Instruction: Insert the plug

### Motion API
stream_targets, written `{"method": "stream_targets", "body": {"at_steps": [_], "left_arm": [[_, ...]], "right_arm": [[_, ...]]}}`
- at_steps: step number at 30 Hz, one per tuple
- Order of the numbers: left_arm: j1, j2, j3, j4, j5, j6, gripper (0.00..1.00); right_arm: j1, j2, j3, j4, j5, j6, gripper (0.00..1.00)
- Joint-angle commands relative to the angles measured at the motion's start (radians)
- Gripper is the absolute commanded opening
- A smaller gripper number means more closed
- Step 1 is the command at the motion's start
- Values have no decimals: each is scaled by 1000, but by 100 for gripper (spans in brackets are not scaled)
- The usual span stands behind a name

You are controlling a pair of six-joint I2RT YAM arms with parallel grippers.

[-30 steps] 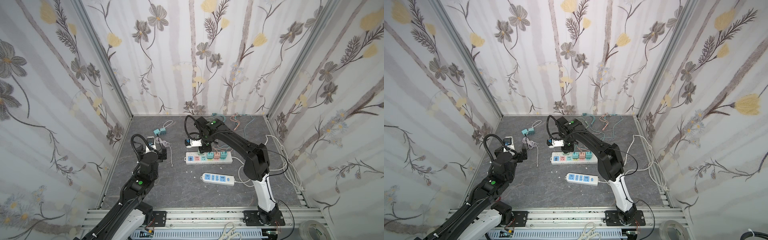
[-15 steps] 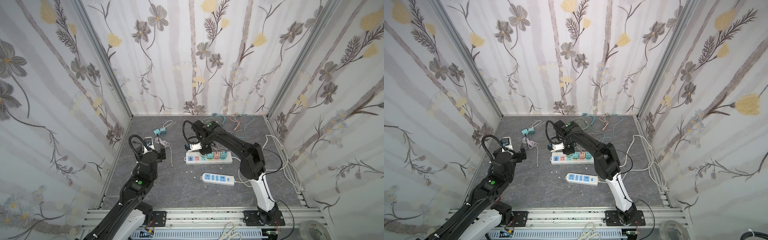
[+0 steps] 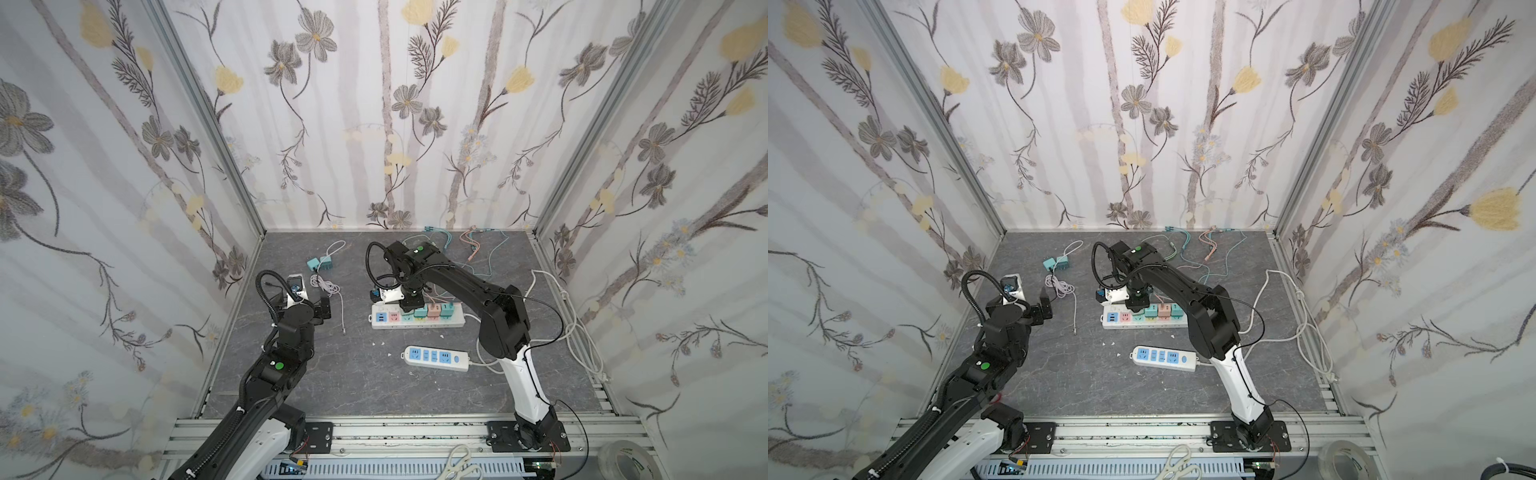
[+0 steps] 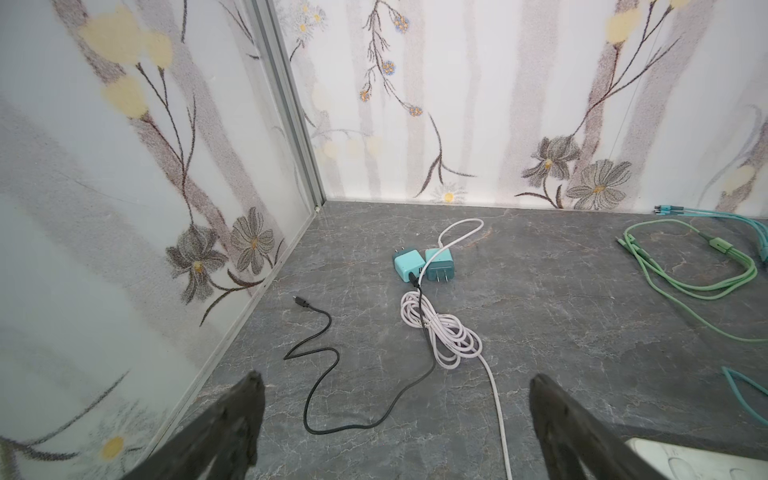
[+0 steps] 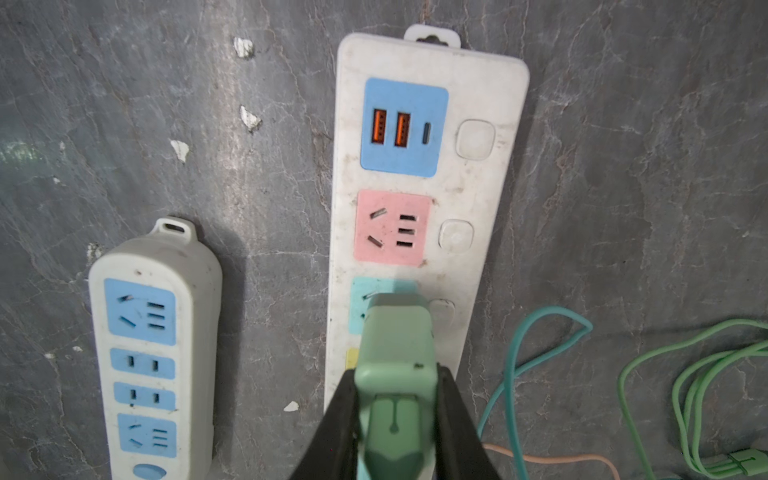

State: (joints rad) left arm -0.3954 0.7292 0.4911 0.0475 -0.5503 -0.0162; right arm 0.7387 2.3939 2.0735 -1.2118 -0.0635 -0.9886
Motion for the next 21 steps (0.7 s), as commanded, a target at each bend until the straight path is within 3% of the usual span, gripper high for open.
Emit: {"method": "stream_targets", "body": {"at_steps": [1,21], "left_arm": [[2,1,-2,6,2,-16,100],[12,31,-3,-1,7,-37,100]], "right_arm": [[-2,-9,3,-31,-41,-3,0],[-26,16,-183,224,85,-73,0]]}}
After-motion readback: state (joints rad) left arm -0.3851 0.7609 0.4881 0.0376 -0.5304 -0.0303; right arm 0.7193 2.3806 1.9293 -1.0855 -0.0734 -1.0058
